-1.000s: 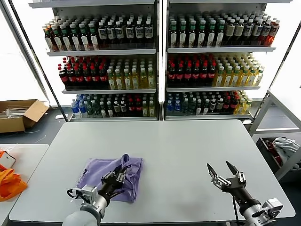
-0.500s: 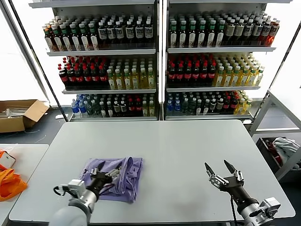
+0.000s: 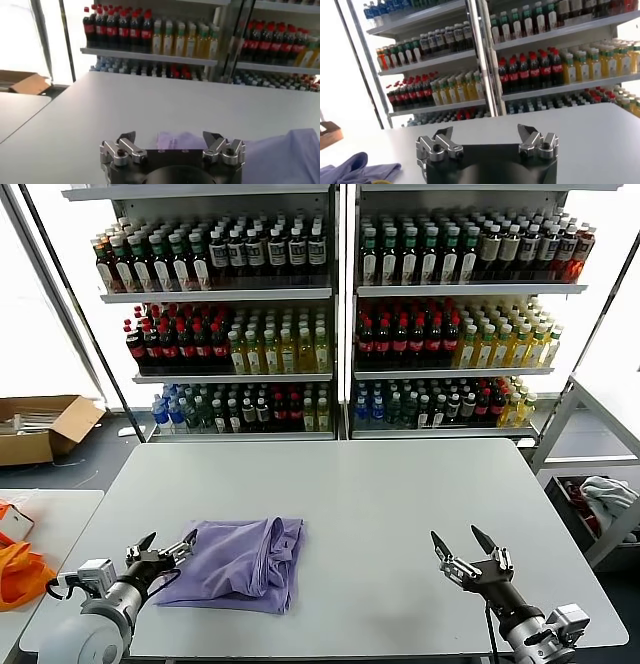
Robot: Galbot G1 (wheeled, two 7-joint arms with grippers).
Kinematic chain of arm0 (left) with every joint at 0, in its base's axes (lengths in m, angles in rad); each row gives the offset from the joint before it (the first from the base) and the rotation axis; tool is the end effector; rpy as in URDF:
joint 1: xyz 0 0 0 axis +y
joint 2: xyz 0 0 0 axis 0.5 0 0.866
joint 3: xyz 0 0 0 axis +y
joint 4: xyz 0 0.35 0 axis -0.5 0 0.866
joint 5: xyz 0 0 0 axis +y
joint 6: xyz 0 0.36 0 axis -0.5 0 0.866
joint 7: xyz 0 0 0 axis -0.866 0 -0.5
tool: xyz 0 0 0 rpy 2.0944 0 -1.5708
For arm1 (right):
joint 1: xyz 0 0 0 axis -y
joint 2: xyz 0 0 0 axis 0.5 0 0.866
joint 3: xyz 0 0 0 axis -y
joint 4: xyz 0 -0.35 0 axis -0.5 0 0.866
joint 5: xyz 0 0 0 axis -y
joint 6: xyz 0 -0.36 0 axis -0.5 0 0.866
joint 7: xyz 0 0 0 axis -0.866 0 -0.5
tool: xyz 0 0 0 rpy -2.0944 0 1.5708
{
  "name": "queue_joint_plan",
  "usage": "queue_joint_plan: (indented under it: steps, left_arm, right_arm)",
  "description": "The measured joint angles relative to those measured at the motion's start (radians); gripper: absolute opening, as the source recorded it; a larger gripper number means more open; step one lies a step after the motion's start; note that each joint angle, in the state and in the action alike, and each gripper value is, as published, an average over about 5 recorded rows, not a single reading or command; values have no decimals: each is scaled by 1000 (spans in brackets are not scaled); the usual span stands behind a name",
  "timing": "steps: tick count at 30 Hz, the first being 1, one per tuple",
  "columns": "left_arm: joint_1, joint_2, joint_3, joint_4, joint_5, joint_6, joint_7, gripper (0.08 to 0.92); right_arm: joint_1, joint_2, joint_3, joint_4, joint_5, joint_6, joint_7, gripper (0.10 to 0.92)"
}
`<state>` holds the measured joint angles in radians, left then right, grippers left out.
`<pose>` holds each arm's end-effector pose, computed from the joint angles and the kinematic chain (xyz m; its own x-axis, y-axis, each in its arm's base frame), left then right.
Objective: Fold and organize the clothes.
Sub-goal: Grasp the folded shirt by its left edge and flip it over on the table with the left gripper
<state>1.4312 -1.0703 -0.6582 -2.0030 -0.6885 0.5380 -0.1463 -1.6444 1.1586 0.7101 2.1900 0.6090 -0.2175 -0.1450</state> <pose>0.2428 0.1341 -0.2639 -0.8798 0.0273 0.4745 -0.0257 0.9942 -0.1049 0.1778 -0.1063 -0.2509 -0.9518 -0.2684 0.1484 -0.2395 0.9527 0.1869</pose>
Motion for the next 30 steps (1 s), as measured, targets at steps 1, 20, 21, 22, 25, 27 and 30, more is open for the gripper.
queue_joint_plan:
  steps: [1,20,21,22,25,27,30]
  left_arm:
    - [0,-3,-2,6,0,4,2,823]
    - [9,-85,30,60,19,30,19,393]
    - [8,-90,32,60,24,30,20,359]
    - [9,-95,32,59,28,30,21,324]
    - [11,-109,29,54,40,32,26,229]
    - [14,-115,15,48,48,31,31,171]
    - [23,-116,-33,42,57,26,41,119]
  right_arm:
    - [1,-1,2,0,0,0,0,823]
    - [17,-5,39,19,-10,4,4,823]
    - [15,-5,42,22,-9,4,4,823]
    - [14,-5,45,24,-9,5,4,823]
    - [8,-5,54,31,-9,7,2,823]
    - [4,-6,60,36,-8,10,1,823]
    - [0,-9,66,39,-6,14,-1,823]
